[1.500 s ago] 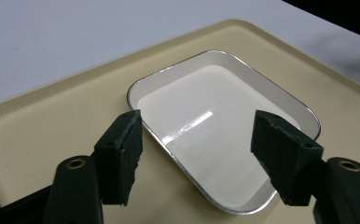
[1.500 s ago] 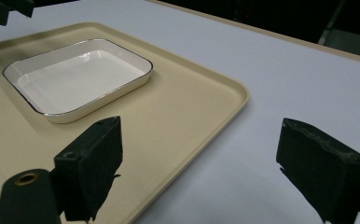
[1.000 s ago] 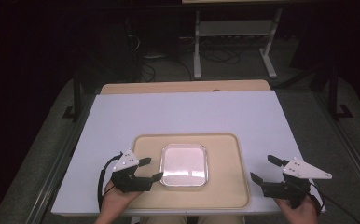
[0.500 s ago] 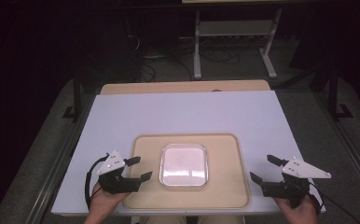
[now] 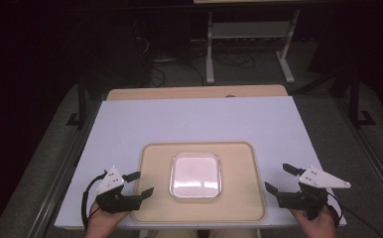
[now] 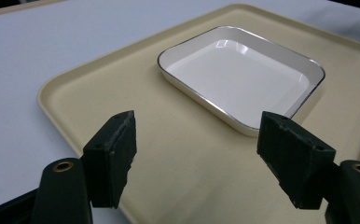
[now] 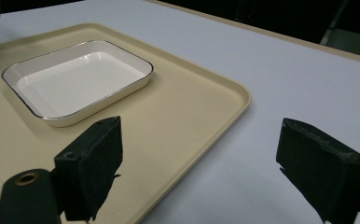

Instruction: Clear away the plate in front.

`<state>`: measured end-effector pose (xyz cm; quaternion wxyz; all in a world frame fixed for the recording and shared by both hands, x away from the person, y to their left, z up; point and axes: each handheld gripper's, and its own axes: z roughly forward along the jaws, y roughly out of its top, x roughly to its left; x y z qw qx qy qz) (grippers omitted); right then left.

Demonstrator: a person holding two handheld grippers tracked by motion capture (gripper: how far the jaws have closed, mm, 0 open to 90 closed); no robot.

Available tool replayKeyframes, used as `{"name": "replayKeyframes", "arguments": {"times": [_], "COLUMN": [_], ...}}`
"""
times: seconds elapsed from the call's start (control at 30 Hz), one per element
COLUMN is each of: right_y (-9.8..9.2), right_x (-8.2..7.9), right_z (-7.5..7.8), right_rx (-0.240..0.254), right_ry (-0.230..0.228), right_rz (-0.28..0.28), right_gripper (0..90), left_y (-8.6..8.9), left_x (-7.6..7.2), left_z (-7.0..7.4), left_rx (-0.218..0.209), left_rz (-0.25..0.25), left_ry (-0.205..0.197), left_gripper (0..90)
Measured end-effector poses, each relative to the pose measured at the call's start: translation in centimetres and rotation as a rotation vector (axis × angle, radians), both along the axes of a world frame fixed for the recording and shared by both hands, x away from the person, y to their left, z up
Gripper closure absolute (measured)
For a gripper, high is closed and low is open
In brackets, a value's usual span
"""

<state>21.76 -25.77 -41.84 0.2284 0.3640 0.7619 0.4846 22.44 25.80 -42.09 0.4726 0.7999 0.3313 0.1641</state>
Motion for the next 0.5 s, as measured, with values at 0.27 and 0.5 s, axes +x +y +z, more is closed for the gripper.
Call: {"name": "replayKeyframes", "arguments": {"times": [0.27,0.5], "right_y": [-0.04,0.11], "right_x": [-0.01,0.12], "right_z": [0.06,-0.04], "right_rx": [0.003,-0.001], "right_ry": [-0.003,0.005], "right_rz": [0.001,0.009], "right_gripper": [13.5,13.5], "left_y": [0.36,0.41], "left_x": [-0.4,-0.48], "left_z": [-0.42,-0.6], "left_rx": [-0.005,-0.012], "left_rz": [0.016,0.024], "left_ry": [-0.001,0.004], "left_gripper": [26.7,26.6]}}
